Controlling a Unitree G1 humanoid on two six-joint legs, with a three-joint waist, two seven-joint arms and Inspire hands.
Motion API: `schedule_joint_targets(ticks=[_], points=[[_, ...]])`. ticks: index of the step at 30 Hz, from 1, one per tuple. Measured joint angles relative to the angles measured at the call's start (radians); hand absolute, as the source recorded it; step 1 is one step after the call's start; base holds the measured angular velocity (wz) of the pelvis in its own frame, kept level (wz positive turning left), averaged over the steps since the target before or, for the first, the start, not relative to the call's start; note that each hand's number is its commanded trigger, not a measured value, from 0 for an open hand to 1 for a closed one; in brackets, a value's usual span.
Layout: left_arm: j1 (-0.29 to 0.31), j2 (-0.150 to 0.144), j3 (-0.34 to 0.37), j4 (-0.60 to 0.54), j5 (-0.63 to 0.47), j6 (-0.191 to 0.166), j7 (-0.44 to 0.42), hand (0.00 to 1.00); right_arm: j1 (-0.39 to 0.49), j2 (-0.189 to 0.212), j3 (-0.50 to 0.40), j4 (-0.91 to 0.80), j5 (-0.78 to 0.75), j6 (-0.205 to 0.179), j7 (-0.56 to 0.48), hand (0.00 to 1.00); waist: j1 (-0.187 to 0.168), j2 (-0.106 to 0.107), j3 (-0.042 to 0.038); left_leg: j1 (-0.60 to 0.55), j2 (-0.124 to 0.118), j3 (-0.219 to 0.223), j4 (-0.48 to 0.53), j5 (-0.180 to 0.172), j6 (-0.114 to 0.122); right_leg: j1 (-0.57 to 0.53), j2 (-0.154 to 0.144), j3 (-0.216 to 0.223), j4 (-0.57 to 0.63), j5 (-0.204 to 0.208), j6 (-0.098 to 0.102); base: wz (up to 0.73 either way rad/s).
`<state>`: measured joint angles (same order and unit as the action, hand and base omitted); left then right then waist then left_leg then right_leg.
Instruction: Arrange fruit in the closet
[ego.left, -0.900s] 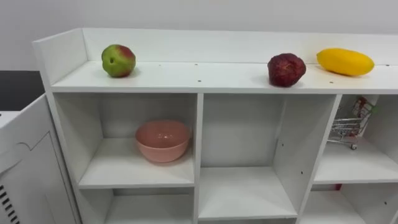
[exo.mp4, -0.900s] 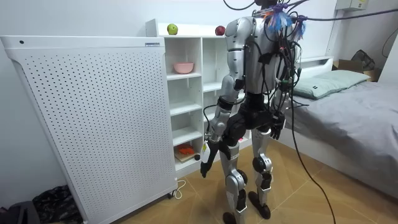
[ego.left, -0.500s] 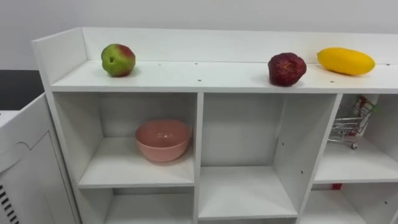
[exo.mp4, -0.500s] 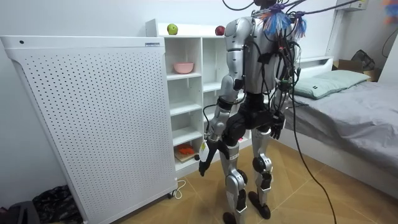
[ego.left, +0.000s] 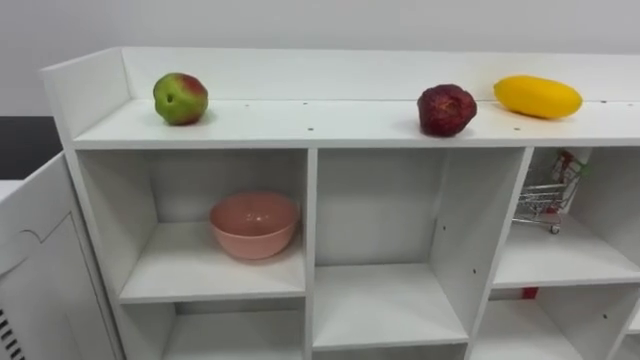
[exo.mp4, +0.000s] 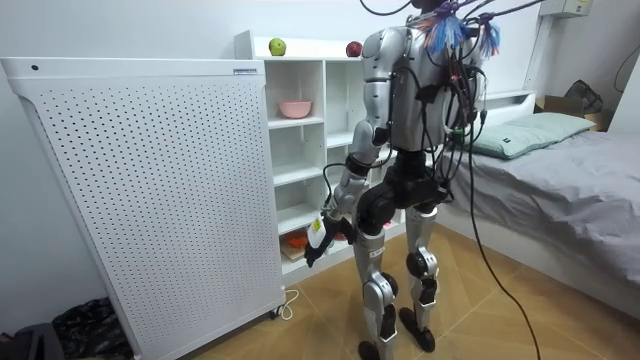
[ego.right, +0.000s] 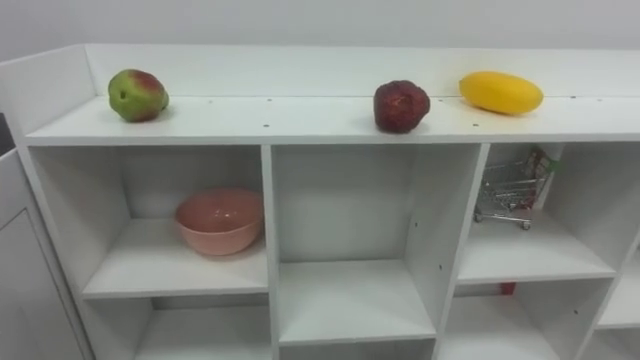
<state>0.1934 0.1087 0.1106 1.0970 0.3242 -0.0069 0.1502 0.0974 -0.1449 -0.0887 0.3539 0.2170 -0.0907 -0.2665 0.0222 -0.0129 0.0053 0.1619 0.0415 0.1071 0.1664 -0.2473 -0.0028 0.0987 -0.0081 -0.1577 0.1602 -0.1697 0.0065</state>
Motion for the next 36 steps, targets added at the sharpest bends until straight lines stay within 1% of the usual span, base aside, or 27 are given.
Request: schedule_joint_targets(ticks=[1, 2, 3, 4, 7, 8, 10, 13, 16, 18, 20, 23, 25, 29, 32, 34, 36], points=[[0.000, 0.000, 0.000, 0.000, -0.005, -0.001, 0.001, 0.00, -0.001, 0.001, 0.002, -0.039, -0.009, -0.008, -0.008, 0.00, 0.004, -0.001, -0.0004, -0.001, 0.000, 0.001, 0.000, 0.000, 0.000, -0.001, 0.000, 0.001, 0.000, 0.000, 0.000, -0.07], [0.000, 0.001, -0.001, 0.000, -0.010, -0.001, 0.001, 0.00, 0.000, 0.001, 0.005, -0.107, -0.026, -0.019, -0.025, 0.00, 0.009, 0.002, -0.0035, -0.002, -0.001, 0.001, -0.002, 0.000, 0.000, -0.003, 0.000, 0.001, -0.003, 0.000, 0.001, 0.00], [0.001, 0.005, -0.008, 0.001, -0.010, -0.001, 0.001, 0.00, 0.001, 0.001, 0.009, -0.165, -0.032, -0.020, -0.045, 0.00, 0.010, 0.001, -0.0049, -0.002, -0.001, 0.001, -0.002, 0.000, 0.000, -0.003, -0.001, 0.000, -0.005, 0.001, 0.001, 0.00], [0.003, 0.006, -0.014, 0.004, -0.021, -0.001, 0.001, 0.00, -0.001, 0.001, 0.009, -0.209, -0.033, -0.021, -0.056, 0.00, 0.012, -0.004, -0.0073, -0.002, -0.001, 0.001, -0.002, 0.000, 0.000, -0.001, -0.001, -0.001, -0.004, 0.002, 0.002, 0.00], [0.018, 0.008, -0.014, 0.004, -0.026, -0.002, 0.001, 0.00, -0.001, 0.001, 0.008, -0.318, -0.072, -0.022, -0.084, 0.00, 0.011, -0.005, -0.0093, -0.013, -0.001, 0.002, -0.002, 0.000, 0.000, -0.012, -0.003, -0.006, 0.006, 0.002, 0.002, -0.01], [0.018, 0.008, -0.014, 0.004, -0.026, -0.003, 0.001, 0.00, -0.003, 0.000, 0.008, -0.340, -0.073, -0.025, -0.091, 0.00, 0.012, -0.005, -0.0083, -0.015, -0.001, 0.002, -0.002, 0.000, 0.000, -0.016, -0.003, -0.007, 0.010, 0.002, 0.002, 0.00], [0.028, 0.012, -0.014, 0.004, -0.024, -0.006, 0.001, 0.00, -0.008, 0.000, 0.006, -0.400, -0.100, -0.050, -0.103, 0.00, 0.010, -0.007, -0.0087, -0.017, -0.001, 0.002, -0.002, 0.000, 0.000, -0.017, -0.002, -0.007, 0.010, 0.002, 0.002, 0.00], [0.043, 0.013, -0.014, 0.000, -0.007, -0.008, 0.000, 0.00, -0.013, -0.002, -0.009, -0.457, -0.105, -0.062, -0.117, 0.00, 0.012, -0.009, -0.0090, -0.017, -0.001, 0.002, 0.000, 0.000, 0.000, -0.018, -0.003, -0.006, 0.011, 0.002, 0.001, 0.00], [0.056, 0.019, -0.016, 0.002, 0.001, -0.008, -0.005, 0.00, -0.042, -0.010, -0.014, -0.486, -0.112, -0.068, -0.146, 0.00, 0.011, -0.009, -0.0088, -0.016, -0.001, 0.002, 0.004, 0.000, 0.000, -0.016, -0.003, -0.006, 0.013, 0.004, -0.001, 0.00], [0.061, 0.023, -0.019, 0.003, 0.002, -0.008, -0.007, 0.00, -0.066, -0.014, -0.014, -0.491, -0.112, -0.092, -0.159, 0.00, 0.011, -0.008, -0.0084, -0.015, 0.000, 0.001, 0.005, 0.000, 0.000, -0.015, -0.003, -0.007, 0.015, 0.004, -0.001, 0.00], [0.061, 0.024, -0.019, 0.000, 0.004, -0.008, -0.009, 0.00, -0.095, -0.016, -0.014, -0.508, -0.119, -0.095, -0.169, 0.00, 0.010, -0.008, -0.0080, -0.016, -0.001, -0.001, 0.006, 0.001, 0.001, -0.014, -0.003, -0.007, 0.015, 0.004, -0.001, 0.00], [0.059, 0.025, -0.028, 0.000, 0.015, -0.008, -0.012, 0.00, -0.172, -0.023, -0.014, -0.533, -0.143, -0.107, -0.182, 0.00, 0.010, -0.006, -0.0066, -0.019, -0.001, -0.001, 0.005, 0.001, 0.001, -0.017, -0.002, -0.005, 0.014, 0.004, -0.001, 0.00], [0.050, 0.024, -0.036, 0.001, 0.033, -0.008, -0.015, 0.00, -0.235, -0.048, -0.014, -0.533, -0.143, -0.109, -0.199, 0.00, 0.012, -0.005, -0.0050, -0.021, -0.001, -0.002, 0.004, 0.001, 0.001, -0.017, -0.001, -0.006, 0.011, 0.004, -0.001, 0.00], [0.035, 0.025, -0.037, 0.006, 0.035, -0.008, -0.015, 0.00, -0.302, -0.055, -0.012, -0.533, -0.150, -0.111, -0.202, 0.00, 0.016, -0.012, -0.0076, -0.028, 0.000, -0.004, 0.003, 0.001, 0.001, -0.023, -0.001, -0.009, 0.010, 0.004, -0.001, 0.01], [0.032, 0.027, -0.038, 0.003, 0.036, -0.008, -0.015, 0.00, -0.354, -0.065, -0.012, -0.533, -0.144, -0.111, -0.203, 0.00, 0.016, -0.021, -0.0040, -0.031, 0.000, -0.004, 0.003, 0.001, 0.001, -0.029, -0.001, -0.011, 0.011, 0.004, -0.001, 0.00], [0.032, 0.029, -0.038, 0.000, 0.042, -0.008, -0.015, 0.00, -0.373, -0.084, -0.012, -0.533, -0.142, -0.111, -0.202, 0.00, 0.017, -0.031, -0.0005, -0.032, 0.001, -0.005, 0.002, 0.001, 0.001, -0.028, -0.002, -0.013, 0.011, 0.004, -0.001, 0.00], [0.032, 0.033, -0.037, -0.001, 0.043, -0.006, -0.015, 0.00, -0.374, -0.092, -0.013, -0.532, -0.143, -0.111, -0.200, 0.00, 0.019, -0.039, -0.0025, -0.032, 0.001, -0.006, 0.001, 0.001, 0.001, -0.028, -0.002, -0.014, 0.010, 0.004, -0.001, 0.00]])
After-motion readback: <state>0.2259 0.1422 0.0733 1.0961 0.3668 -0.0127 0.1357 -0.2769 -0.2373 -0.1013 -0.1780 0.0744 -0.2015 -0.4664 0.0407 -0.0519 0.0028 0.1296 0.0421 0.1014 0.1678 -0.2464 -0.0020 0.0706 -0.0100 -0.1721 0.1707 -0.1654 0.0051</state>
